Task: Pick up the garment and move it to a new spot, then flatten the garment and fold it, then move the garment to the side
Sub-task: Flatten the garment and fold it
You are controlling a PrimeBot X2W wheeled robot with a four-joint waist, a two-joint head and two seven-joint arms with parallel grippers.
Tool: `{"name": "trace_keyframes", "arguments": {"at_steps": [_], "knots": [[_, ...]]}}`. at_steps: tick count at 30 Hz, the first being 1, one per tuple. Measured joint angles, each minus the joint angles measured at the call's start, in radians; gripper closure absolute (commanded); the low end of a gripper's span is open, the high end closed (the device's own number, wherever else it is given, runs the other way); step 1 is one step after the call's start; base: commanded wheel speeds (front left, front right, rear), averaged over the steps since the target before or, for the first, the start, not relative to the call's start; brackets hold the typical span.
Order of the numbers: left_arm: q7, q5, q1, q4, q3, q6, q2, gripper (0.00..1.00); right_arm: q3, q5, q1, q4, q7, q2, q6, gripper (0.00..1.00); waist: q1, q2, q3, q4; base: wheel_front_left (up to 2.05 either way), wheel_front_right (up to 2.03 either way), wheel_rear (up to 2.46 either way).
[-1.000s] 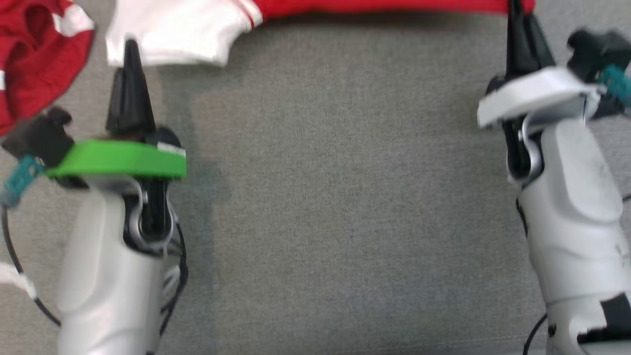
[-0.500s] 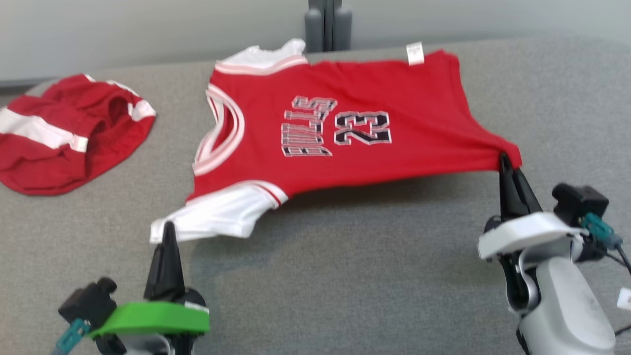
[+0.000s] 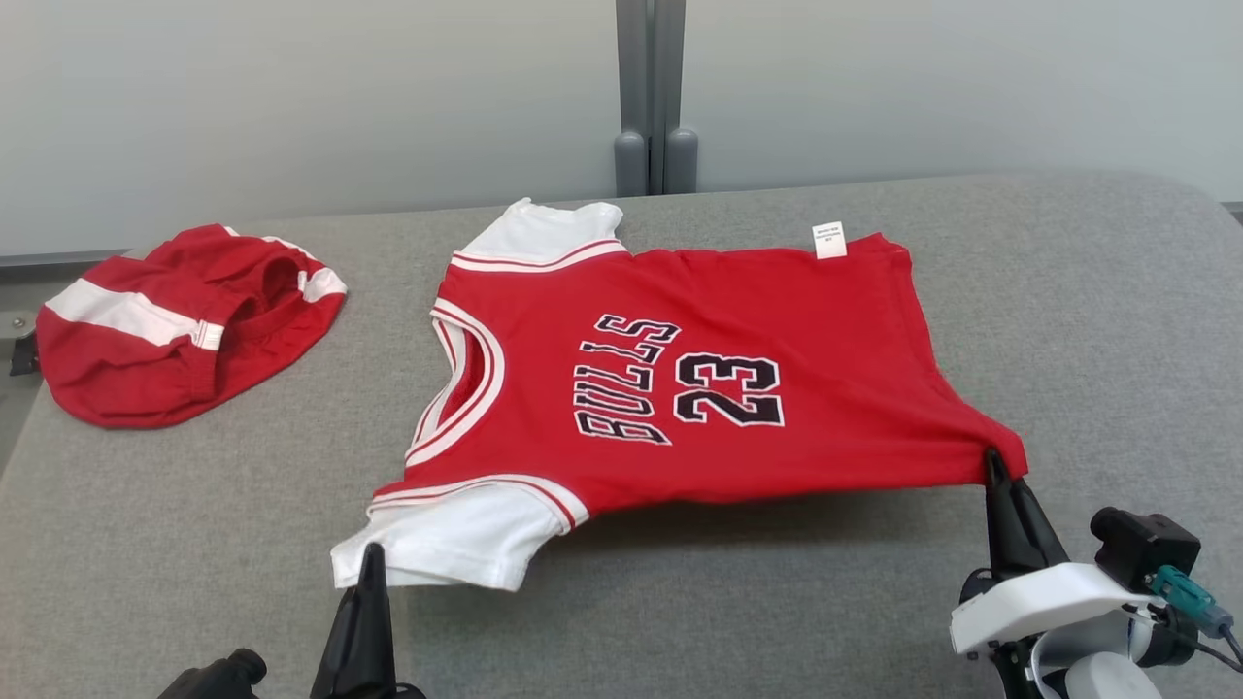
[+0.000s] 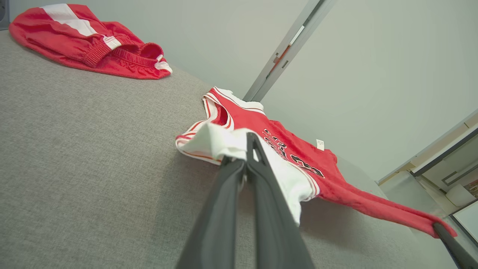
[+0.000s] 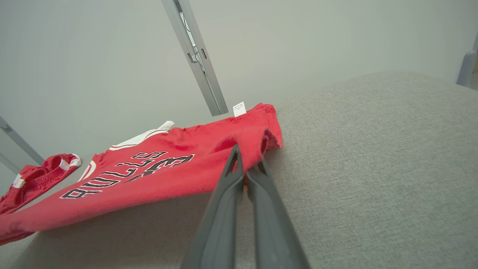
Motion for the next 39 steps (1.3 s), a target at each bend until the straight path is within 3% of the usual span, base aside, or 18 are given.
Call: {"name": "trace_keyframes", "arguments": {"at_steps": [16,31,39], "knots": [[0.013,-0.002,-0.061,0.046,-0.013,0.006,0.000,1.00,-0.007,0.018,-0.022,0.061,0.000,0.000,0.000,1.00,0.0000,0.0000,0.074,0.003,0.00,0.00,0.00],[-0.020,0.034,-0.539,0.356,0.003,-0.021,-0.001,1.00,0.004,-0.031,-0.306,0.178,0.000,0.000,0.000,1.00,0.0001,0.0000,0.256,-0.003,0.00,0.00,0.00],[-0.051,0.059,-0.707,0.508,0.004,-0.051,-0.004,1.00,-0.001,-0.039,-0.378,0.221,0.000,0.000,0.000,1.00,0.0001,0.0000,0.343,-0.029,0.00,0.00,0.00]]}}
